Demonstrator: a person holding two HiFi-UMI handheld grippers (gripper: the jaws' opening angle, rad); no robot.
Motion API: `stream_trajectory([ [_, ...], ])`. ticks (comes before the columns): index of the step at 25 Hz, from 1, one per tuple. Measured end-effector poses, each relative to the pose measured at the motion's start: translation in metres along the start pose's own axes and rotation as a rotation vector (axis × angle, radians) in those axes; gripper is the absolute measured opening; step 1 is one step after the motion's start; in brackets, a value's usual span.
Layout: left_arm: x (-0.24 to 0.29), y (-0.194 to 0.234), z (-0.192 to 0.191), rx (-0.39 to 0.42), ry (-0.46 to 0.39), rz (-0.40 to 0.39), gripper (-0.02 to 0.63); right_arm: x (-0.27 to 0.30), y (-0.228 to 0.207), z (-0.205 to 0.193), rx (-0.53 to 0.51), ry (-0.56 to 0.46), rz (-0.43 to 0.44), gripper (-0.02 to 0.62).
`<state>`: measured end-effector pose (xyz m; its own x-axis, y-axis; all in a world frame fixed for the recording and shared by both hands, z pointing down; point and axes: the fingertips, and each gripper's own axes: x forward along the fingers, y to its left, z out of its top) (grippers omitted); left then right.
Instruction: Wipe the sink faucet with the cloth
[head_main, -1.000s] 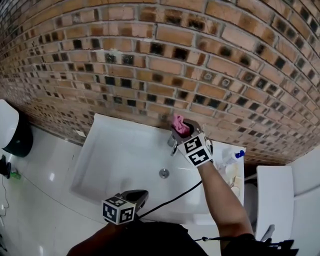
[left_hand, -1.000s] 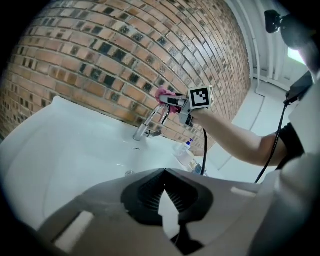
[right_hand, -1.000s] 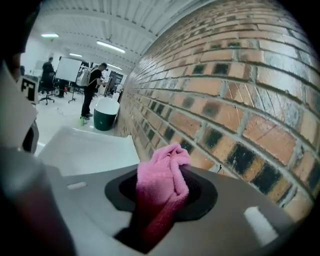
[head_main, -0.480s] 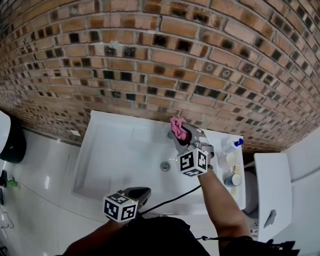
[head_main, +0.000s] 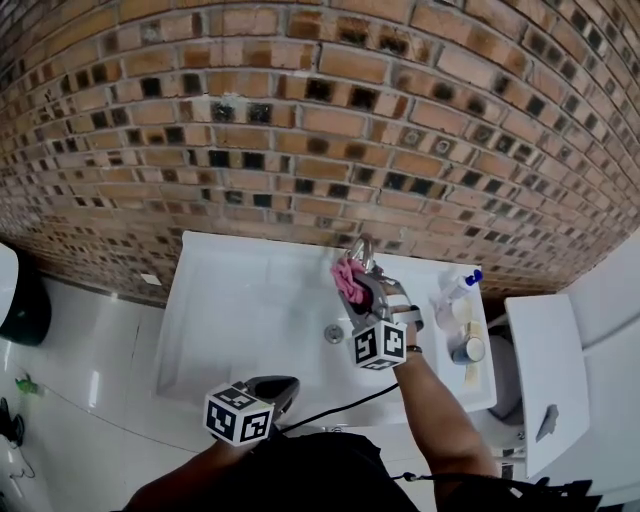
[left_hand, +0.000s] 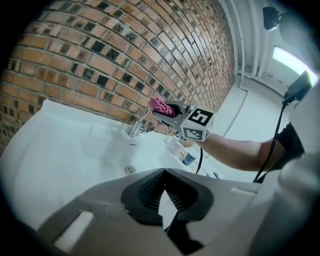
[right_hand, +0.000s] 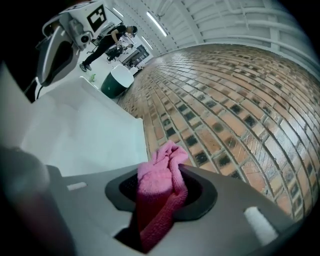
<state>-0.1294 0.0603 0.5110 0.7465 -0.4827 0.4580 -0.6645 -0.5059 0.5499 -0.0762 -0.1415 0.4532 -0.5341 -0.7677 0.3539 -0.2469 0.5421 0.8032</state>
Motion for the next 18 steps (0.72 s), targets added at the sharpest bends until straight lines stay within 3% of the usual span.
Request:
stream_trajectory([
  [7, -0.019, 0.006, -0.002, 0.023, -0.001, -0.004, 0.003, 0.000, 0.035, -0.012, -0.005, 0.081, 0.057, 0.126],
  [18, -0.027, 0.002, -0.012, 0.043, 0.010, -0.036, 0.003, -0.020, 0.080, -0.039, 0.162, 0.207, 0.147, 0.127],
])
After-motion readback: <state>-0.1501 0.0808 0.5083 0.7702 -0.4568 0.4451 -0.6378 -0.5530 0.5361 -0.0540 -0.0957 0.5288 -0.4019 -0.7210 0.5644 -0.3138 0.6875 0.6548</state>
